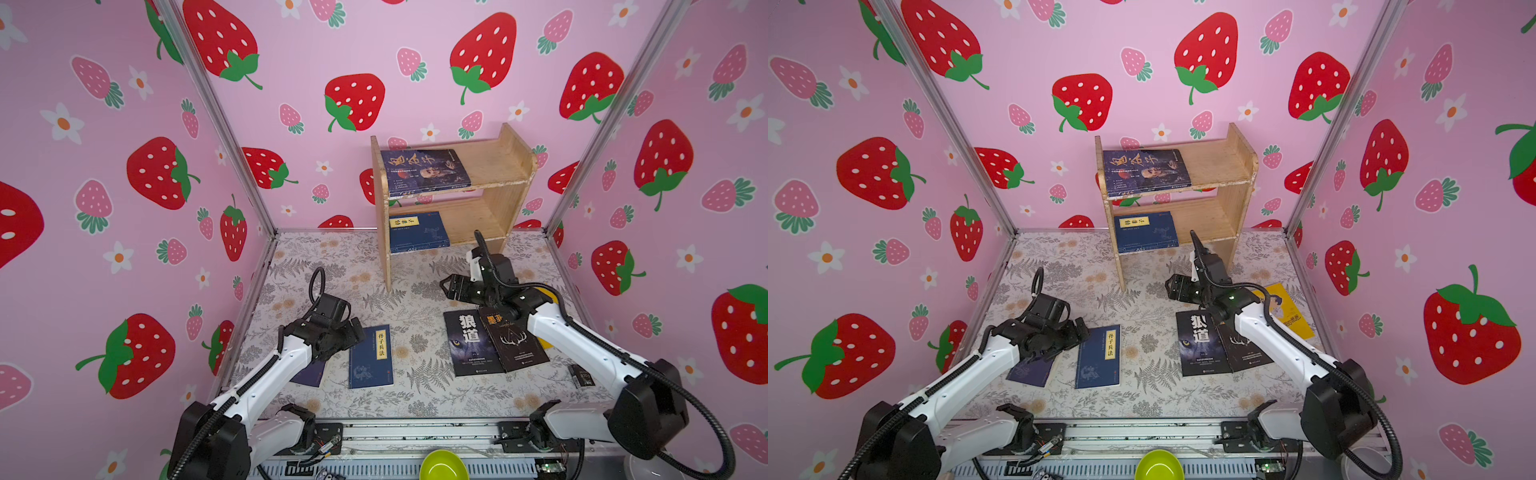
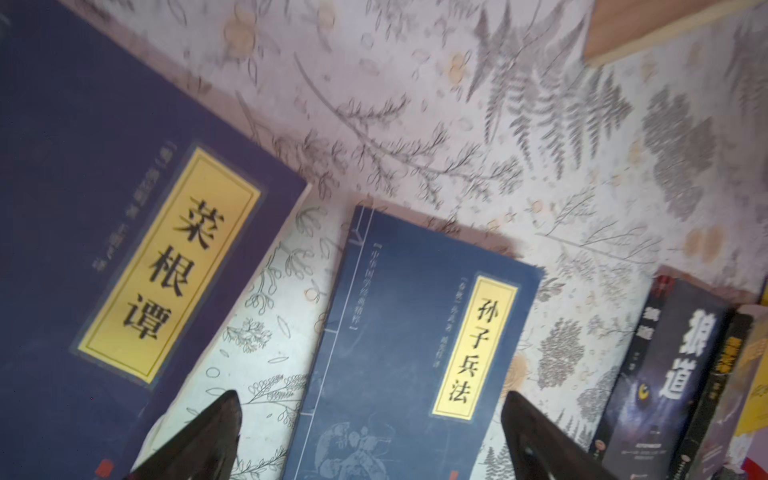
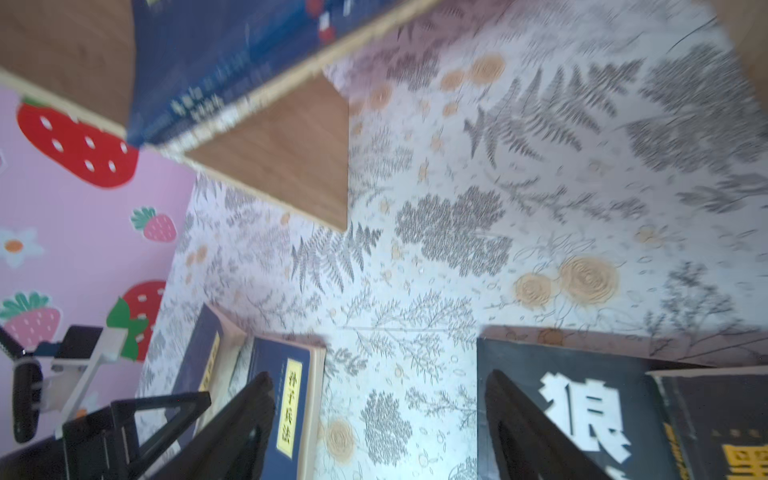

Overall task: Stacking books/files
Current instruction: Move the book to the center of the table.

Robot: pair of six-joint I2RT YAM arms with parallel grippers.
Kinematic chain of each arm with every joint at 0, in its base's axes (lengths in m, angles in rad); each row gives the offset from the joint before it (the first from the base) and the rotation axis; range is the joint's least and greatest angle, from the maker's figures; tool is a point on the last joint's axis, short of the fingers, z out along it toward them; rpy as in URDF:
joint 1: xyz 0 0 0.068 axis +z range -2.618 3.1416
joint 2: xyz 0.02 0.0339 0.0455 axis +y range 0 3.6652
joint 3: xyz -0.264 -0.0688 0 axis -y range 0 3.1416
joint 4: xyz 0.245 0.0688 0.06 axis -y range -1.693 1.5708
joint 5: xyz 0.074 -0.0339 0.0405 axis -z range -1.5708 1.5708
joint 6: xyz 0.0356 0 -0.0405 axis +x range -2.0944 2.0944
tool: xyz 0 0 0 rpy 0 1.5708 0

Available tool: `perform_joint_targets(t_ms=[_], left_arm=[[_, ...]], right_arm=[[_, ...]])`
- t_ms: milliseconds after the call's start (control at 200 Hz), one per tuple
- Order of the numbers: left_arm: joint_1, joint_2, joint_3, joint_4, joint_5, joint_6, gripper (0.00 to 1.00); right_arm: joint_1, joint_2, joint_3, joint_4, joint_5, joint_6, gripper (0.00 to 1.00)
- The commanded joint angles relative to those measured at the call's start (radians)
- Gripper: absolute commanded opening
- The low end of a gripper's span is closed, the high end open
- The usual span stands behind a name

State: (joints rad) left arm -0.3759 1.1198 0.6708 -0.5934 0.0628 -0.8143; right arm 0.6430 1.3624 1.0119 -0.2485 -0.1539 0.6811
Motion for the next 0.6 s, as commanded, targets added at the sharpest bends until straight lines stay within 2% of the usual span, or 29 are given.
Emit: perform_joint_targets(t_ms=[0, 240, 430, 595], left_arm=[[-0.034, -0.003, -0.039, 0.050, -0.012, -0.036, 0.99], [-0.058, 0.008, -0.168, 0.200, 0.047, -0.075, 0.99], [-0.065, 0.007, -0.228, 0.292, 0.081, -0.089, 0.99], [-0.082, 0.073, -0.215, 0.368, 0.142, -0.085, 0.97]], right_arm=[[0.055, 0.062, -0.014, 0.018, -0.107, -0.059, 0.80], [0.151, 0.262, -0.048, 0.169, -0.244, -0.079, 0.75], [0.200, 0.361, 0.004, 0.161, -0.264, -0.110, 0.74], [0.217, 0.413, 0.024, 0.166, -0.241, -0.108, 0.74]])
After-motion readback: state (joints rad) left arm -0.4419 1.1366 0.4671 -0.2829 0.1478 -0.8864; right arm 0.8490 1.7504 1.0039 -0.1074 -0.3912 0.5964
